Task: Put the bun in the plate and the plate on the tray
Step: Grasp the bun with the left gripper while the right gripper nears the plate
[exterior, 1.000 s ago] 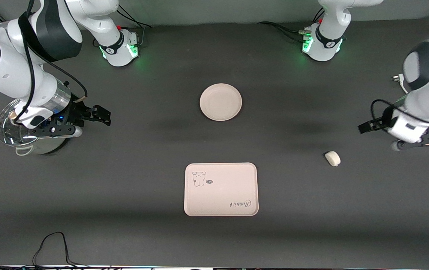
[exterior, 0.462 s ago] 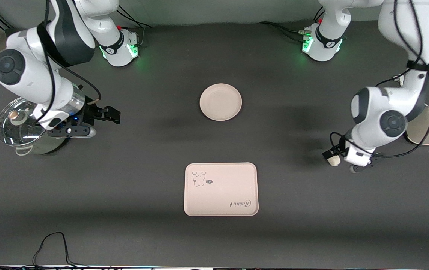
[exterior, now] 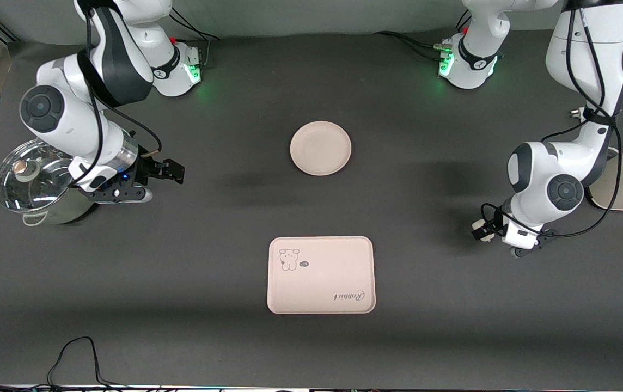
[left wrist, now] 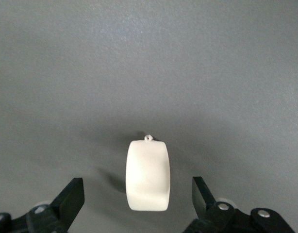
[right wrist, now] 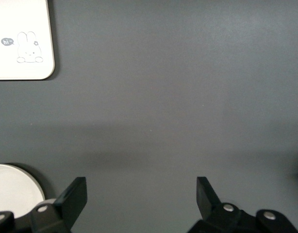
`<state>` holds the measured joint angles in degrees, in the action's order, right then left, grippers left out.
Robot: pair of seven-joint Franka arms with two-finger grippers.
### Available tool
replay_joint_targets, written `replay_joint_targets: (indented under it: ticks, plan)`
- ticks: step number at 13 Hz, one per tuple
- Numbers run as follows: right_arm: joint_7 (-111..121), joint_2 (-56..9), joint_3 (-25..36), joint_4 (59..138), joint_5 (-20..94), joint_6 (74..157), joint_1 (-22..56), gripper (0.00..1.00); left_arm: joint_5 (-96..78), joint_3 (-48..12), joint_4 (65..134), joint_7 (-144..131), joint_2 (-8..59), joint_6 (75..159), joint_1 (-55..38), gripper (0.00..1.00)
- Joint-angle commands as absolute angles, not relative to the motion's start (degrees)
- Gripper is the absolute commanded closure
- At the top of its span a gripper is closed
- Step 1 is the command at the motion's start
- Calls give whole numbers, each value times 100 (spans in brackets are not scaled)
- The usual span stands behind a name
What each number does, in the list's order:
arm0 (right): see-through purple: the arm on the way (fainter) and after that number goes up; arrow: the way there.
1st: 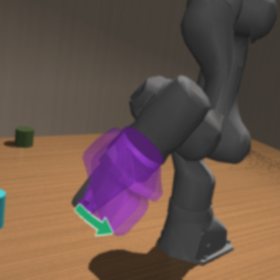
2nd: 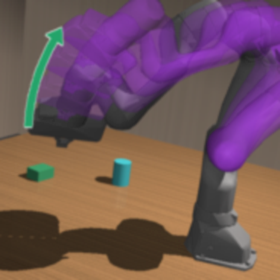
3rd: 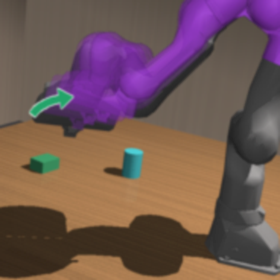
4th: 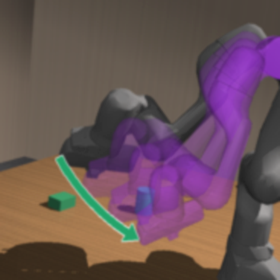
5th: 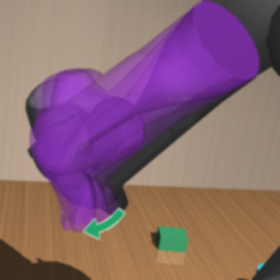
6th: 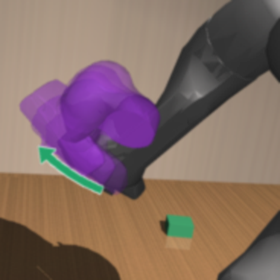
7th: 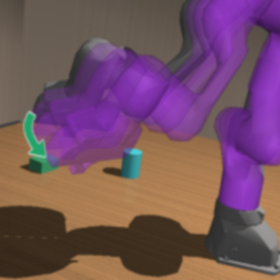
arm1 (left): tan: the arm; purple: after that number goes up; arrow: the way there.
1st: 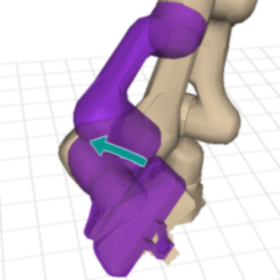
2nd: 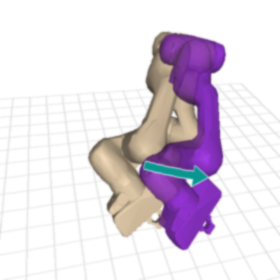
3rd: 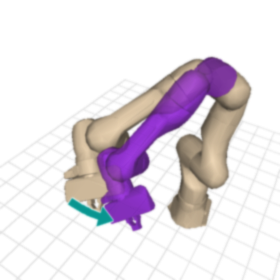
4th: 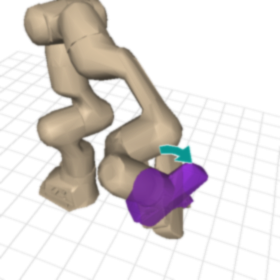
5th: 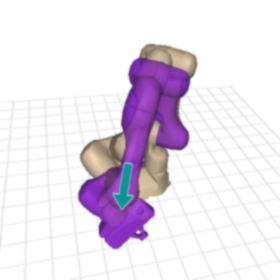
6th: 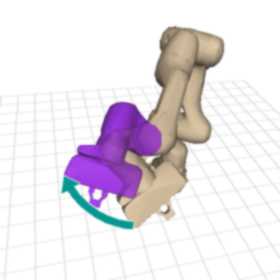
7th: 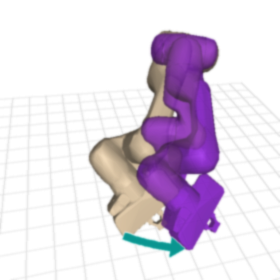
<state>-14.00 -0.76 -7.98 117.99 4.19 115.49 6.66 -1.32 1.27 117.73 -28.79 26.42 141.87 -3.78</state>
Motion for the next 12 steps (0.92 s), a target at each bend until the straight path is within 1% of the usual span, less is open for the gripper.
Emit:
replay_joint_targets:
  ticks: [1, 3, 5, 6, 7, 8, 10, 12]
  plan:
    - [-1459, 18, -765, 11988, 483, 11795, 869, 0, -176, 123, 11725, -2804, 2742, 14352, -352, 1]
    - [-1476, -26, -800, 12006, 483, 11778, 1062, 0, -176, 123, 11725, -2839, 2768, 14396, -360, 1]
    - [-1547, -70, -1001, 12137, 510, 11821, 1195, 0, -185, 123, 11716, -2874, 2821, 14414, -360, 1]
    - [-1547, -79, -1106, 12181, 614, 11926, 1195, 0, -185, 123, 11733, -2865, 2839, 14518, -360, 46]
    - [-1547, -123, -1142, 12269, 772, 12075, 1195, 0, -193, 123, 11733, -2900, 2856, 14589, -369, 89]
    - [-1538, -219, -1212, 12339, 947, 12320, 1195, 0, -193, 114, 11733, -2918, 2874, 14590, -360, 86]
    - [-1669, -360, -1519, 12358, 1133, 12559, 1195, 0, -193, 123, 11733, -2918, 2874, 14590, -360, 84]
    - [-1854, -535, -1643, 12357, 1134, 12760, 1221, 0, -193, 123, 11733, -2918, 2892, 14590, -369, 84]
